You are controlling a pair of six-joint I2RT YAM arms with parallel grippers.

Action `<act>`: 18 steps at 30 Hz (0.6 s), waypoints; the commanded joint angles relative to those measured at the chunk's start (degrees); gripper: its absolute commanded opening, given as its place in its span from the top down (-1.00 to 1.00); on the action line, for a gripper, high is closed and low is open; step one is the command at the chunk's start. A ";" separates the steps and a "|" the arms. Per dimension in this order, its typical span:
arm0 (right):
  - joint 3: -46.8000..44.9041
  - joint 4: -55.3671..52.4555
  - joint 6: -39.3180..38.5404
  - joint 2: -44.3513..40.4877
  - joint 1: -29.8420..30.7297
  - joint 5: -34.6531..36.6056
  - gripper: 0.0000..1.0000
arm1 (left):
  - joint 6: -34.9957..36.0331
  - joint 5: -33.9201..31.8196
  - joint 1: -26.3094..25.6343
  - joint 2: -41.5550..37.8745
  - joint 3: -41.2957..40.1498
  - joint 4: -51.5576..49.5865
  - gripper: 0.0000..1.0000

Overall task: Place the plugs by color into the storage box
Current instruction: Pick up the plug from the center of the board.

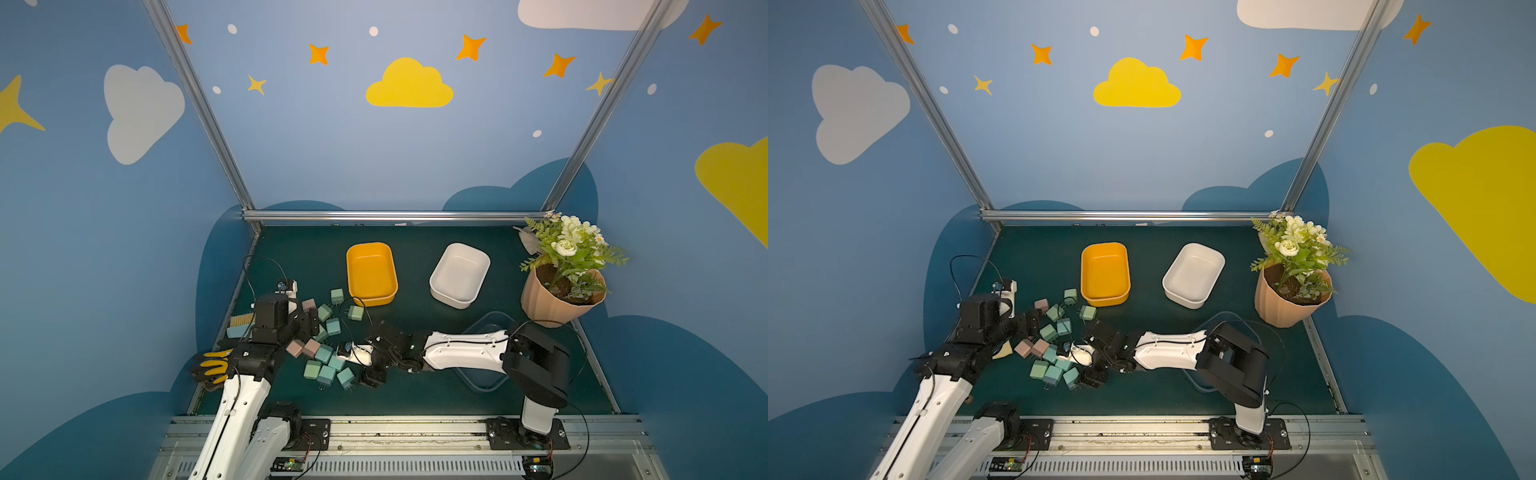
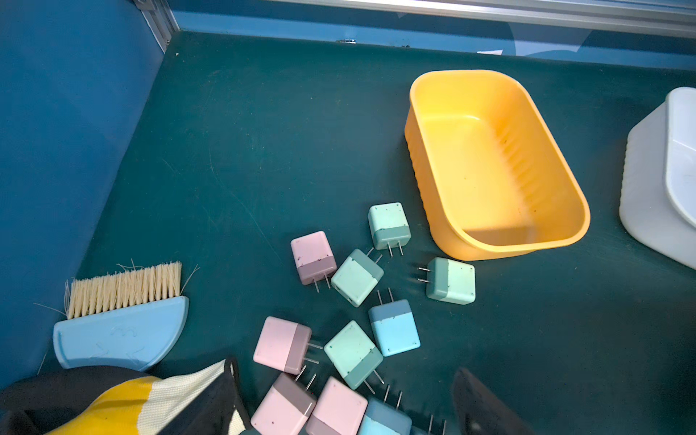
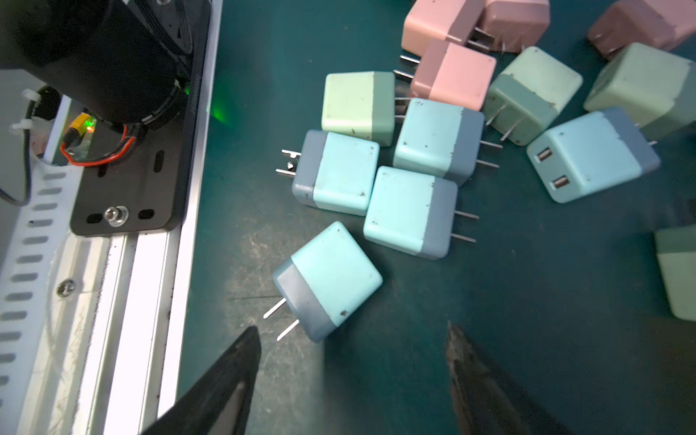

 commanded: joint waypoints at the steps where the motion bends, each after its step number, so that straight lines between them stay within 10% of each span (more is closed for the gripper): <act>1: 1.68 2.30 -4.55 1.84 0.37 -4.12 -0.57 | 0.64 1.28 0.47 -0.17 0.43 0.51 -0.80; 18: 6.32 0.53 -10.70 7.40 -0.42 -8.18 -0.49 | 1.87 3.59 1.09 -1.87 -1.02 1.81 -0.77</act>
